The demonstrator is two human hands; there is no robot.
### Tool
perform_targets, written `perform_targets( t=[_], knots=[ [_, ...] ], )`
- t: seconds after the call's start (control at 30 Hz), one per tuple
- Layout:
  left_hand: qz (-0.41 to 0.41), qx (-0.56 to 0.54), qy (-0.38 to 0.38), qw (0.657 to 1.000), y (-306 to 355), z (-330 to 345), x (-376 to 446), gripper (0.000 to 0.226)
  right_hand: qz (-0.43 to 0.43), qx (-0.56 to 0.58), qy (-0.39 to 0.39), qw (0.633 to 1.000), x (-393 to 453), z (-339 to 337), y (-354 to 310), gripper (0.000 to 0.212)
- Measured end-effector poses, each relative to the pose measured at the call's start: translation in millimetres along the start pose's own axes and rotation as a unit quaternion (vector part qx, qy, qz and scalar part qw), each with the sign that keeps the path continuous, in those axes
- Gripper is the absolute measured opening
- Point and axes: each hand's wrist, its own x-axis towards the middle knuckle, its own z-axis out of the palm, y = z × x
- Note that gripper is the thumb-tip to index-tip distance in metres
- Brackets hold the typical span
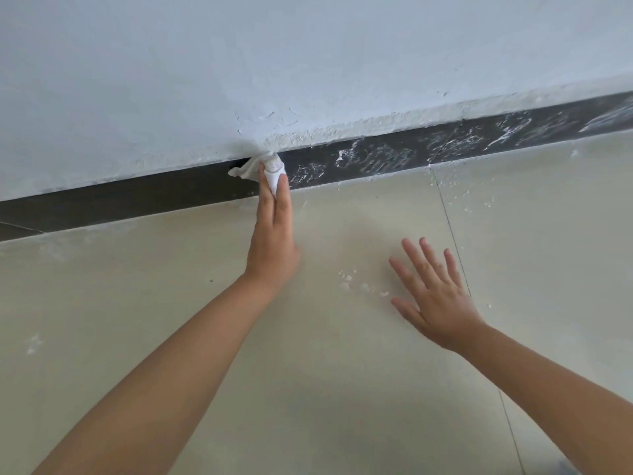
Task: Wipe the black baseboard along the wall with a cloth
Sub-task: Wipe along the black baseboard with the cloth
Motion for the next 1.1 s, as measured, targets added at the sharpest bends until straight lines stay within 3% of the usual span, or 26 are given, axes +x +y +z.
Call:
perform_targets(
  t=[0.1,0.17,0.23,0.33,0.5,0.63,0.9,1.0,1.1],
  knots=[
    [-0.060,-0.025,0.007,0.998,17,11,4,0.082,0.066,0.060,-0.007,0.996,1,15,18,0.107],
    [-0.076,-0.024,0.004,0.997,28,22,9,0.083,0.085,0.075,-0.011,0.993,4,17,22,0.109],
    [-0.071,-0.001,-0.007,0.997,38,31,12,0.084,0.073,0.050,-0.010,0.996,6,15,20,0.097],
    [-0.036,0.017,-0.042,0.998,55,44,17,0.084,0.081,0.010,0.027,0.996,7,10,16,0.059],
    [0.062,0.045,-0.103,0.992,79,66,28,0.068,0.086,-0.015,0.029,0.996,7,10,16,0.055],
    [0.083,0.070,-0.123,0.987,73,60,28,0.069,0.089,-0.013,0.028,0.996,7,13,18,0.055],
    [-0.088,0.003,0.018,0.996,20,0,-11,0.078,0.088,-0.014,0.033,0.995,6,11,16,0.055],
    [-0.074,0.004,0.019,0.997,16,-3,-9,0.081,0.092,-0.010,0.029,0.995,6,9,14,0.056],
    [0.006,-0.002,0.007,1.000,35,9,5,0.081,0.100,-0.002,0.027,0.995,6,8,13,0.055]
  ],
)
